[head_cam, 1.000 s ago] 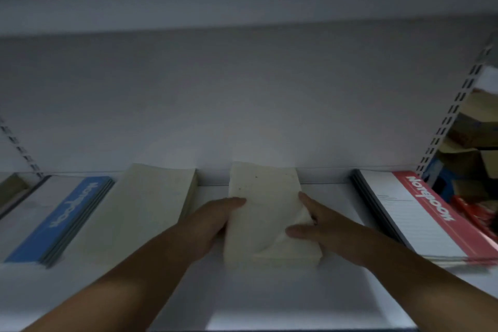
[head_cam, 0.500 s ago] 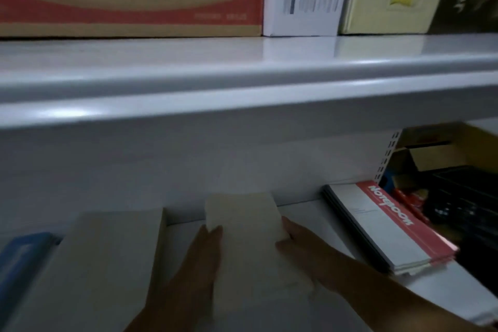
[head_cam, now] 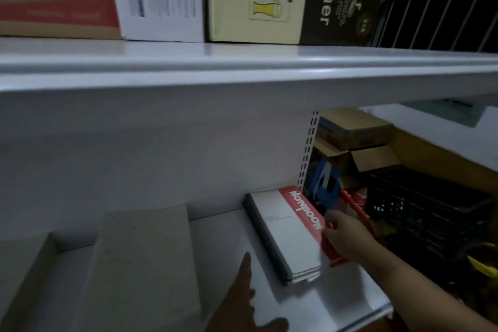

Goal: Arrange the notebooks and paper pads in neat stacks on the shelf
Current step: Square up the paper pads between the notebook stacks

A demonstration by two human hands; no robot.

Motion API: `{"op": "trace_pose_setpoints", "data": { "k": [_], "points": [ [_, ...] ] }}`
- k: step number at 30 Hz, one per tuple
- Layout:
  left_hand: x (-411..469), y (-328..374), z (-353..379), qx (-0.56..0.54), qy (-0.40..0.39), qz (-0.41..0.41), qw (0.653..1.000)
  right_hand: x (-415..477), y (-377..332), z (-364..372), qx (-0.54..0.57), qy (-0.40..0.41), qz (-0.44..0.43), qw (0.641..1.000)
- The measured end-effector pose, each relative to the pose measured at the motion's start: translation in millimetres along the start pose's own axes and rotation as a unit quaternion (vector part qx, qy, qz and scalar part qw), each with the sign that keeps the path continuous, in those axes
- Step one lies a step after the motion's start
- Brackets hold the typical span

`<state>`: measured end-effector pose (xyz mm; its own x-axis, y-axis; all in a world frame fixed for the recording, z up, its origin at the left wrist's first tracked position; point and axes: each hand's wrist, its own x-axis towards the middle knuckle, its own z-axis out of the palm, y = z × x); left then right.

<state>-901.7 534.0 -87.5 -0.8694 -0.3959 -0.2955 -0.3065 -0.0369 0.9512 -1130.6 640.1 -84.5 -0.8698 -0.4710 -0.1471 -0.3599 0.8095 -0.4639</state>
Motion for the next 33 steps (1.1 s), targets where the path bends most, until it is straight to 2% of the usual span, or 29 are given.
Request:
{"op": "trace_pose_setpoints", "data": {
  "k": [2,3,5,8,12,15,21,26,29,33],
  "points": [
    [31.2,-13.3,22.1,0.148,-0.005,-0.010,0.989,3.4,13.6,-1.3,0.057,-0.035,-0.011,0.998],
    [41.0,-15.3,26.1,0.229,0.019,0.005,0.973,4.3,17.0,-3.1,0.077,-0.047,-0.022,0.996],
    [64.0,-22.2,36.4,0.309,0.070,0.063,0.946,6.3,24.3,-5.0,0.105,-0.066,-0.035,0.992],
    [81.0,-22.0,54.6,0.343,0.136,0.119,0.922,10.0,34.0,-5.6,0.143,-0.082,-0.028,0.986],
    [87.5,-25.7,59.2,0.335,0.181,0.124,0.916,10.6,39.8,-4.0,0.195,-0.082,-0.016,0.977],
    [87.6,-21.8,57.5,0.302,0.184,0.108,0.929,12.1,43.1,-4.2,0.197,-0.063,-0.033,0.978],
    [89.0,-23.3,67.1,0.295,0.176,0.094,0.935,13.0,42.5,-5.6,0.198,-0.084,-0.054,0.975],
    [86.7,-5.4,65.3,0.307,0.193,0.103,0.926,17.6,35.7,-6.8,0.139,-0.114,-0.063,0.982],
    [73.4,6.6,61.3,0.362,0.199,0.113,0.903,15.9,34.8,-3.8,0.141,-0.122,-0.080,0.979],
    [54.8,8.0,38.1,0.397,0.194,0.066,0.895,4.8,19.1,9.1,0.161,-0.132,-0.138,0.968]
  ]
}}
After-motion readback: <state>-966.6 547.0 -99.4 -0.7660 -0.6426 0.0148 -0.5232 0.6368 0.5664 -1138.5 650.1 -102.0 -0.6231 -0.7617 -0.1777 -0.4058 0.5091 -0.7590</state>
